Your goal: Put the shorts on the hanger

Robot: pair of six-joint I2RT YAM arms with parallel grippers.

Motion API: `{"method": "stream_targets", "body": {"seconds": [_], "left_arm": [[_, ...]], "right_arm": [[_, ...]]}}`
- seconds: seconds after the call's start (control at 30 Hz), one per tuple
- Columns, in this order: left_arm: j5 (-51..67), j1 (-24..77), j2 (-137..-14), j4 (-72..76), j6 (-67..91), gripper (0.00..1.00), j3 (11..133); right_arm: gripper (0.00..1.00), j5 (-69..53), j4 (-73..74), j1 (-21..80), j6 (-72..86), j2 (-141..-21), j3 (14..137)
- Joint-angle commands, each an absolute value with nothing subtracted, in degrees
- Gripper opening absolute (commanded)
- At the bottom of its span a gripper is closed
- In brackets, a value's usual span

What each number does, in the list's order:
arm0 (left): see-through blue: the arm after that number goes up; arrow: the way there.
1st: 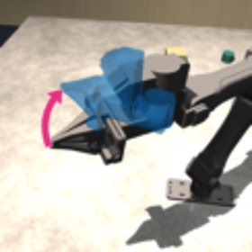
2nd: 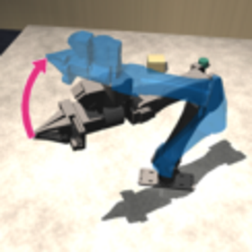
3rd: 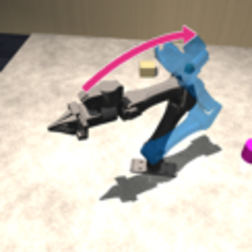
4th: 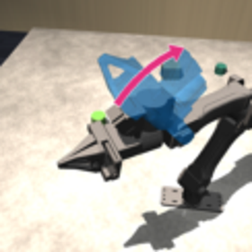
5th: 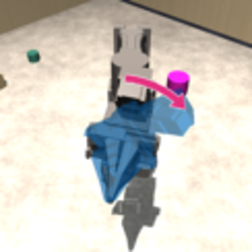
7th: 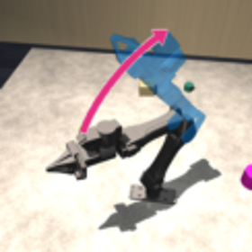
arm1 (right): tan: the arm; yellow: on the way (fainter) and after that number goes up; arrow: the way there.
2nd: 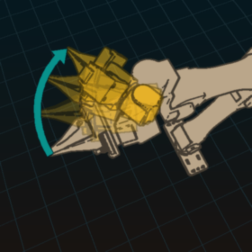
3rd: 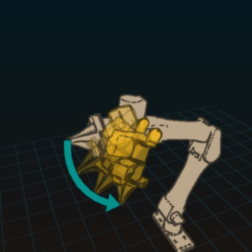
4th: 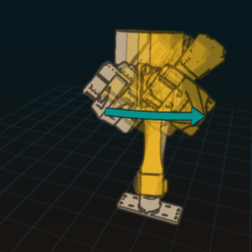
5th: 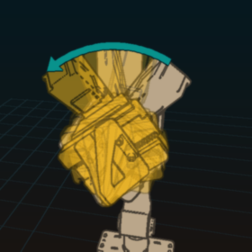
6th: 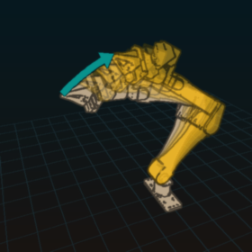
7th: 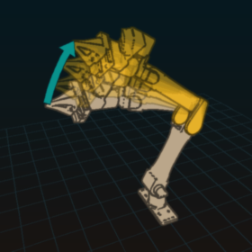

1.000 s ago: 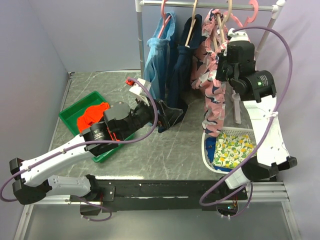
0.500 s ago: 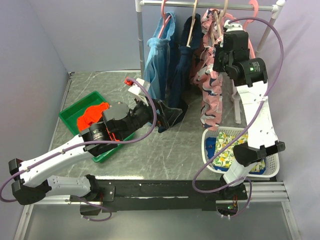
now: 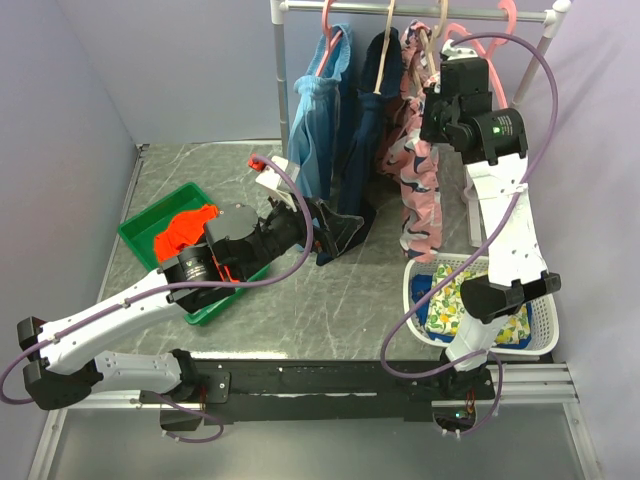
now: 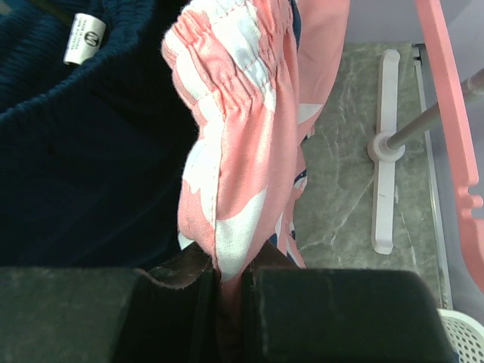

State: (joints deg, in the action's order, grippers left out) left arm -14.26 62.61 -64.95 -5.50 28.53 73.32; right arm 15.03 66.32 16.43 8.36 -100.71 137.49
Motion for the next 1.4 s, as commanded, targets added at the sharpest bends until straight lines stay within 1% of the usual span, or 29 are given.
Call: {"method": "stream_targets", "body": {"seconds": [0.0, 0.43, 0.67, 0.7, 0.87, 0.9, 0.97, 1.0, 1.03, 1.1, 1.23, 1.37], "left_arm": [[-14.4, 62.3, -63.3, -4.9, 27.9, 0.96, 73.0], [-14.2, 62.2, -63.7, -5.0, 28.5, 0.96, 73.2], [-14.1, 62.2, -63.9, -5.0, 28.7, 0.97, 73.3], [-14.1, 62.2, -63.9, -5.0, 28.9, 0.96, 73.3], [-14.3, 62.2, -63.5, -5.0, 28.9, 0.96, 73.0], [-14.3, 62.2, -63.5, -5.2, 29.0, 0.97, 73.0], [-14.5, 62.2, -63.5, -5.3, 29.0, 0.96, 73.1], [-14.5, 62.2, -63.5, -5.5, 28.9, 0.96, 73.1], [-14.6, 62.2, -63.0, -5.5, 28.9, 0.97, 73.0], [-15.4, 62.1, -62.4, -5.4, 28.9, 0.96, 72.3], [-15.1, 60.3, -61.8, -7.4, 29.3, 0.96, 72.6], [-13.5, 58.2, -61.0, -9.1, 30.6, 0.96, 72.5]], "right_arm": [[0.0, 14.0, 63.9, 15.5, 9.5, -101.0, 142.9], [0.0, 12.6, 64.4, 15.5, 11.8, -102.0, 140.6], [0.0, 13.9, 64.9, 15.2, 13.4, -101.5, 139.6], [0.05, 14.0, 64.9, 15.2, 13.5, -101.5, 139.7], [0.16, 13.3, 65.0, 15.1, 14.2, -101.3, 139.7], [0.32, 13.1, 64.8, 15.1, 14.5, -100.7, 139.6], [0.54, 12.2, 64.4, 15.2, 14.9, -99.8, 138.8], [0.73, 11.8, 63.7, 15.2, 15.4, -98.3, 138.3], [0.78, 10.7, 63.2, 15.3, 15.4, -97.4, 137.4], [0.85, 10.2, 61.0, 15.7, 16.1, -94.0, 133.6], [0.89, 10.7, 58.5, 16.1, 18.2, -87.4, 126.0], [0.92, 10.1, 51.0, 16.3, 19.5, -76.5, 111.0]]}}
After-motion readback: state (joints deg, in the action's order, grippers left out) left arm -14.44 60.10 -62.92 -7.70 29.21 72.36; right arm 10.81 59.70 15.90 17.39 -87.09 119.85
